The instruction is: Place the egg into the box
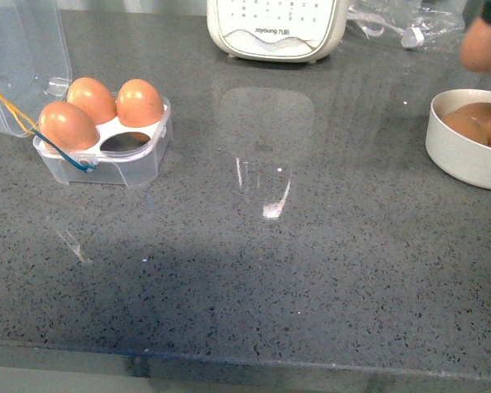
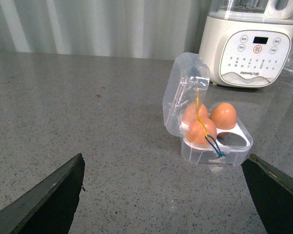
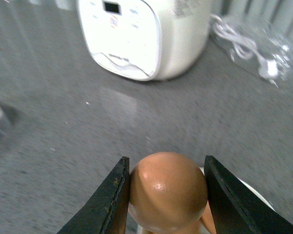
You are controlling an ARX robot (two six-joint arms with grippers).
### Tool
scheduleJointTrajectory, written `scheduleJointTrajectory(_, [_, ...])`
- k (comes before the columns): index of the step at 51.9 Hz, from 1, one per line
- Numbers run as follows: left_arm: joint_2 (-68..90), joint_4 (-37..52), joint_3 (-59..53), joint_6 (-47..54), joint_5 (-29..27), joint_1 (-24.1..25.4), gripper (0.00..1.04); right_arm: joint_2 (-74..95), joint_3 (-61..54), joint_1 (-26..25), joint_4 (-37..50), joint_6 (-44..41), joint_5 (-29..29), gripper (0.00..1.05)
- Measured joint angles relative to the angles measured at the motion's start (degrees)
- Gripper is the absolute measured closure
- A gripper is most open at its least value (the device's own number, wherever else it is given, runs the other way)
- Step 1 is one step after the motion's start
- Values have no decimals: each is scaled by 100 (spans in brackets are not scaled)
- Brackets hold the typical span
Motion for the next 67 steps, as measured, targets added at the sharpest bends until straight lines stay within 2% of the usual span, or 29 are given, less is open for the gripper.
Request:
scheduleJointTrajectory(14, [0,0,0,0,2,0,7,772,962,1587,37,177,-262,66])
scheduleJointTrajectory(23, [0,0,0,0,2,0,7,1635,1685,2122,-289,-61,-232,66])
scheduleJointTrajectory(33, [0,0,0,0,2,0,7,2149,2343,2258,-581,-81,-566,66])
scheduleJointTrajectory(49, [0,0,0,0,2,0,7,2441,2726,2505,-879,-275,-1165,66])
scheduleJointTrajectory(67, [0,0,0,0,2,0,7,2747,3075,2769,-1296,-551,-1163,66])
